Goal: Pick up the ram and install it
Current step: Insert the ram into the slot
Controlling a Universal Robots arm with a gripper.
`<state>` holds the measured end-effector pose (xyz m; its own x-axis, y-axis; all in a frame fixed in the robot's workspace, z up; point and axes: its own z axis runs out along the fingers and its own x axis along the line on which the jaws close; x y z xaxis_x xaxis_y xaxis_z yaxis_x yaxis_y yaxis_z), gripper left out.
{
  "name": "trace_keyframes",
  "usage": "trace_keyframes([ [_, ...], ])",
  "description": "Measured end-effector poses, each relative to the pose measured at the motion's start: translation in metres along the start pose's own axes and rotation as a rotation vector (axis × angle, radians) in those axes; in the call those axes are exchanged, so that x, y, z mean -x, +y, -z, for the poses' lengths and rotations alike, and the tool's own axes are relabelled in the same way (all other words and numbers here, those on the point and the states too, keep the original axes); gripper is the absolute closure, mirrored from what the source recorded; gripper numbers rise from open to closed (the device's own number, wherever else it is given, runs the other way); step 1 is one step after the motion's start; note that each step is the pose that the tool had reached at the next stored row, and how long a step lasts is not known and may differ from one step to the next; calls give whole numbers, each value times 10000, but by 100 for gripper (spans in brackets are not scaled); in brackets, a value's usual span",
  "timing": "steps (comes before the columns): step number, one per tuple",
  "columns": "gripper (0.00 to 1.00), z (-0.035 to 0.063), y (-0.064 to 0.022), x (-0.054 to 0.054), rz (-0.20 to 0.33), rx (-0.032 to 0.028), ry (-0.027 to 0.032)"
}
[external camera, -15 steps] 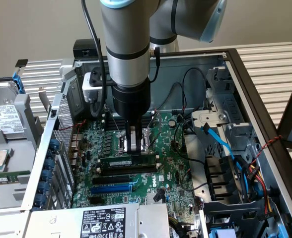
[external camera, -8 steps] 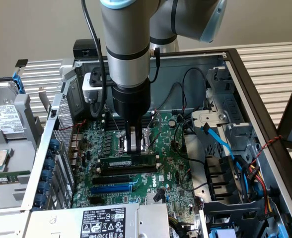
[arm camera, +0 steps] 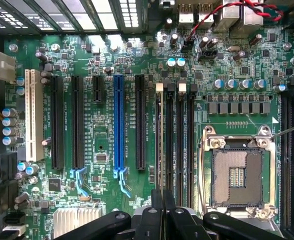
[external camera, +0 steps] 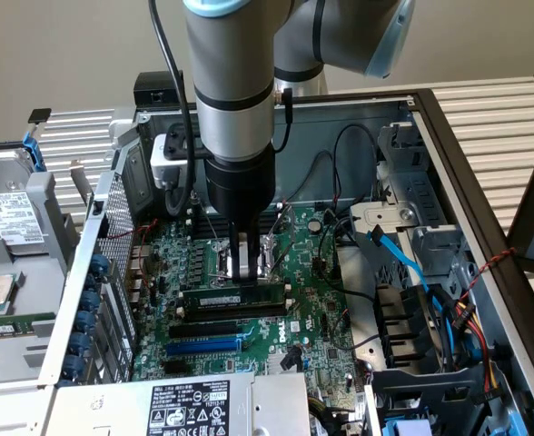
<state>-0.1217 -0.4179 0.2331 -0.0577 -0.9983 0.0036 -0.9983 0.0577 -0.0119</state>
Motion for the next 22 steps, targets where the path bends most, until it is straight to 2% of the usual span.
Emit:
trace_keyframes([
  [4,88,-2,1,0,-2,26,3],
  [9,88,-5,0,0,0,29,-4],
  [15,88,-19,-3,-1,-1,44,-67],
  [19,88,-27,-3,-1,-1,77,-68],
  [22,88,-30,-6,-1,4,148,-70],
])
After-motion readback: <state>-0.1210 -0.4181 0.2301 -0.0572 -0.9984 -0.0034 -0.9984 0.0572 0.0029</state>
